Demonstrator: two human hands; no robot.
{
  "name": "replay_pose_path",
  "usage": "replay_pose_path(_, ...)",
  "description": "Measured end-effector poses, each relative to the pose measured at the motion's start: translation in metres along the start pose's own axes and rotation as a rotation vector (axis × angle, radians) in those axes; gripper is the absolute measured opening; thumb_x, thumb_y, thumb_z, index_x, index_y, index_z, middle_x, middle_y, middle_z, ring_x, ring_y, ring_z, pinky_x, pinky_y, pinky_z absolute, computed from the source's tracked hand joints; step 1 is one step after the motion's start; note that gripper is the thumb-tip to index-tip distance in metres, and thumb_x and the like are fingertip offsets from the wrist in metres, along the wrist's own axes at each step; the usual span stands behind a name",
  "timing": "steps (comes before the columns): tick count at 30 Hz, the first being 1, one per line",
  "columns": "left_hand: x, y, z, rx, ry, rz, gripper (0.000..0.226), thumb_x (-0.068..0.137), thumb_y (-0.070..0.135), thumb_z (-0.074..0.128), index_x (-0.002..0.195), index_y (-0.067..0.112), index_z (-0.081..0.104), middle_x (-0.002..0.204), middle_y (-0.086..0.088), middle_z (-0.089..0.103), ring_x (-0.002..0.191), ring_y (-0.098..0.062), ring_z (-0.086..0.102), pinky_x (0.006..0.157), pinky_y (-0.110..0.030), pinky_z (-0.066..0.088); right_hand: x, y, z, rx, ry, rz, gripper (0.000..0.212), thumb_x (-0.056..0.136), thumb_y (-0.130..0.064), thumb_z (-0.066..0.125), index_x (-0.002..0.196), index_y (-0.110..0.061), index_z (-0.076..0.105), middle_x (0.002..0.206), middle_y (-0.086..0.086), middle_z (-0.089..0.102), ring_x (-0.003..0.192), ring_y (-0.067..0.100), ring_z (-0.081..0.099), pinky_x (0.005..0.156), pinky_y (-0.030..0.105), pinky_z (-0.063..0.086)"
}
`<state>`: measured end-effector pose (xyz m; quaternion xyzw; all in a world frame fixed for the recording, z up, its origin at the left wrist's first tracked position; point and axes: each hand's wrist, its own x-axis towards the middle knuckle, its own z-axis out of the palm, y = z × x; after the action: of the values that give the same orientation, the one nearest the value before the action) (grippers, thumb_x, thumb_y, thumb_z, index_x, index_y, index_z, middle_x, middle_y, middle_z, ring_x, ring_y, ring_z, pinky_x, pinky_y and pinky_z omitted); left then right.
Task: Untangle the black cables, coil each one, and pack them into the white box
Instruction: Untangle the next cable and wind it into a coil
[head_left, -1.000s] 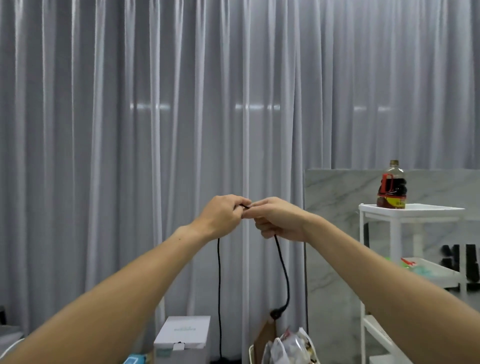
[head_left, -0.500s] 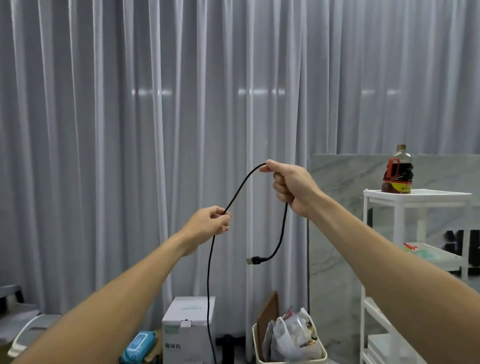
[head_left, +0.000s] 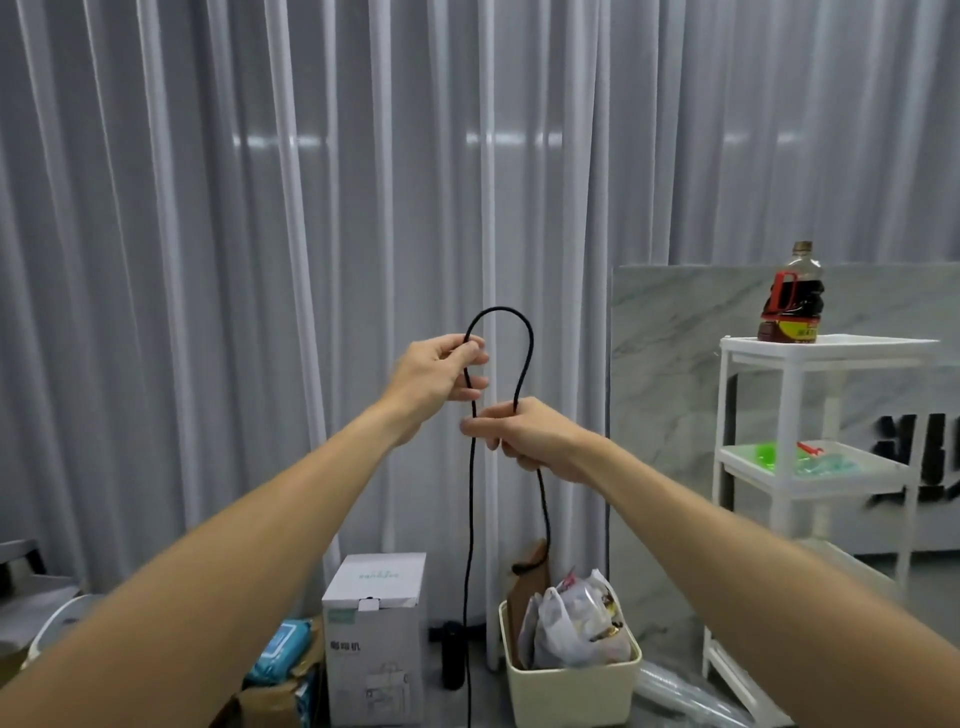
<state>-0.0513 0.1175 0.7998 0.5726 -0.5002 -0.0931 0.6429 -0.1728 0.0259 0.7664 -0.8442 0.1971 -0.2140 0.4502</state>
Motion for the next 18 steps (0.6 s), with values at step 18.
replay_pose_path(18,-0.051,-0.100,0.015,0.294,-0.239,-0.323,0.019,0.098,0.019,0.059,0.113,0.014,0.070,0.108,-0.004,0.070,0.093,-0.017,0.068,0.077,-0.027,0.060,0.023,-0.013,-0.022,0.632,0.259,-0.114,0.017,0.099,-0.019,0.060,0.098,-0.003,0.068,0.071,0.001,0.056,0.042,0.004,0.032,0.038,0.015,0.021)
